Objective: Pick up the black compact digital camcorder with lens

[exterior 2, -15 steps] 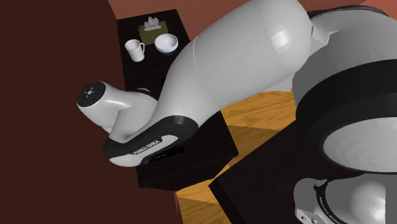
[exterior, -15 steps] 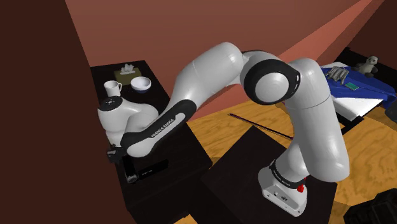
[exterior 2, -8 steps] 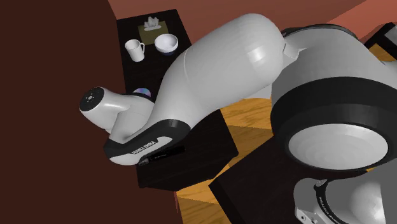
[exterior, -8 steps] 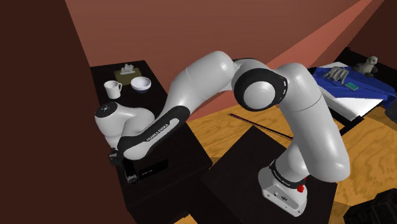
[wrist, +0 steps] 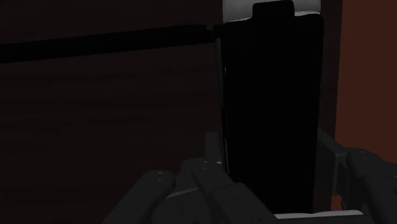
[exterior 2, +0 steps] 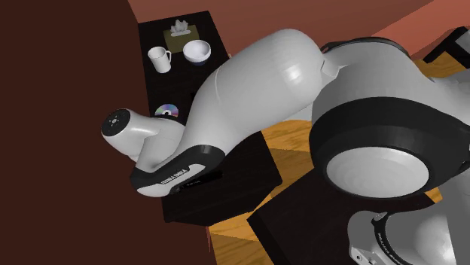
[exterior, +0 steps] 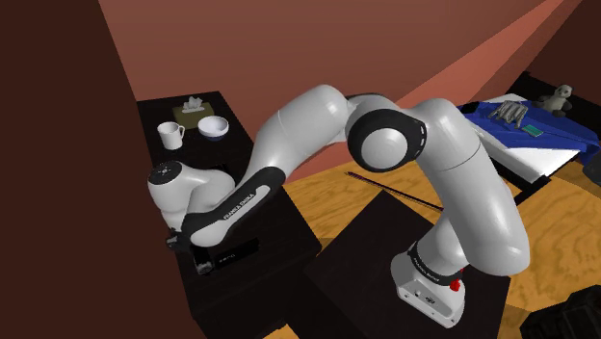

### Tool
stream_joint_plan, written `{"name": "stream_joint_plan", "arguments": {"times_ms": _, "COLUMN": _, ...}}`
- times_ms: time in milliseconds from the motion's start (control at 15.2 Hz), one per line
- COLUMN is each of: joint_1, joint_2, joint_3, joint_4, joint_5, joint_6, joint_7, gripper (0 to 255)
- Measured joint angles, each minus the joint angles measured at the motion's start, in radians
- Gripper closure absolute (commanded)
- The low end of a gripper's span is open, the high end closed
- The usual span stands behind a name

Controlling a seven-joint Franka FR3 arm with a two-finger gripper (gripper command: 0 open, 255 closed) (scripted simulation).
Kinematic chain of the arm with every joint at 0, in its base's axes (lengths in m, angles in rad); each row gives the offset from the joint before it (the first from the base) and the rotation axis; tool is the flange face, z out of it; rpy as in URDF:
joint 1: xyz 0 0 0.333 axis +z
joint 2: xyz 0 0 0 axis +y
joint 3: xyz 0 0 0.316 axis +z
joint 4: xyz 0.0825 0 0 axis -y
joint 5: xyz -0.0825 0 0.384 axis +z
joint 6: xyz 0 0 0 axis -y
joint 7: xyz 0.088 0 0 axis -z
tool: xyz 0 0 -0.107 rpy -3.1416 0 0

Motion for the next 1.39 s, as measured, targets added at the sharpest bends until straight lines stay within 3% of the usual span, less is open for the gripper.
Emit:
{"name": "stream_joint_plan", "arguments": {"times_ms": 594, "joint_1": -0.014, "joint_2": -0.020, "joint_3": 0.012, "joint_4": -0.025, "joint_5": 0.004, "joint_6": 0.016, "joint_7": -0.001, "gripper": 255}}
{"name": "stream_joint_plan", "arguments": {"times_ms": 1386, "joint_1": -0.037, "joint_2": -0.125, "joint_3": 0.052, "joint_4": -0.052, "joint_5": 0.030, "joint_6": -0.081, "joint_7": -0.007, "gripper": 255}}
